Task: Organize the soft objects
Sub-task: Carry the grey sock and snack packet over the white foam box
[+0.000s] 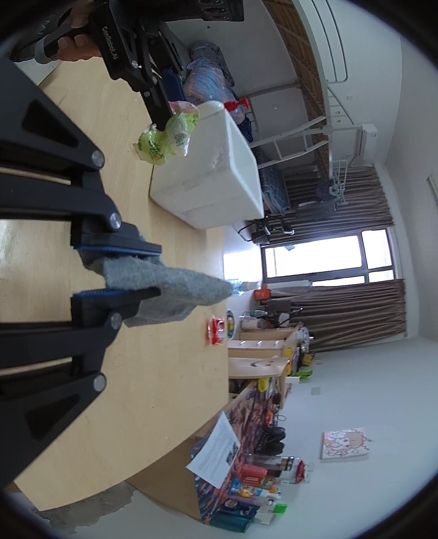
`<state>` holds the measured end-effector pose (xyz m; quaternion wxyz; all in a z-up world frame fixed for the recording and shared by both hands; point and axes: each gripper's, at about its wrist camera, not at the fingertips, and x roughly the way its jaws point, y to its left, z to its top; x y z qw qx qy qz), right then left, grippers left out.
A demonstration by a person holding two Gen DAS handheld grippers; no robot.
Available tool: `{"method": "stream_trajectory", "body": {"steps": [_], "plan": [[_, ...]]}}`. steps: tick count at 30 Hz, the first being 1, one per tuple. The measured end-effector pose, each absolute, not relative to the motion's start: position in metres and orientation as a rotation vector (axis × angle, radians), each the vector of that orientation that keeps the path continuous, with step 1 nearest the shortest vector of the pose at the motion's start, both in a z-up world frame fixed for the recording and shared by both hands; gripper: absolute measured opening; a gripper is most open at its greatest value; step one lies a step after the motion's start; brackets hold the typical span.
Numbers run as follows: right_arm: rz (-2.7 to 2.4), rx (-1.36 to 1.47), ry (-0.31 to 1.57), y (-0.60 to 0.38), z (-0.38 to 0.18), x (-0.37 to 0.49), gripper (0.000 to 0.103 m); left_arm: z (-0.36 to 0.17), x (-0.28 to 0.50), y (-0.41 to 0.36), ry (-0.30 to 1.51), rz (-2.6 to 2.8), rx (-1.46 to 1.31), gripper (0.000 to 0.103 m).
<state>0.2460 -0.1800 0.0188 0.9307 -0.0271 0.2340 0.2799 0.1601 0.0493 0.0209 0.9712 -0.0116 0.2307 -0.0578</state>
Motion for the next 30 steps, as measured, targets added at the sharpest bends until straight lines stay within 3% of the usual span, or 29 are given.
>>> {"method": "stream_trajectory", "body": {"steps": [30], "plan": [[0.775,-0.102,0.301,-0.143,0.049,0.205,0.02,0.061,0.088,0.093,0.287,0.104,-0.007,0.048]]}}
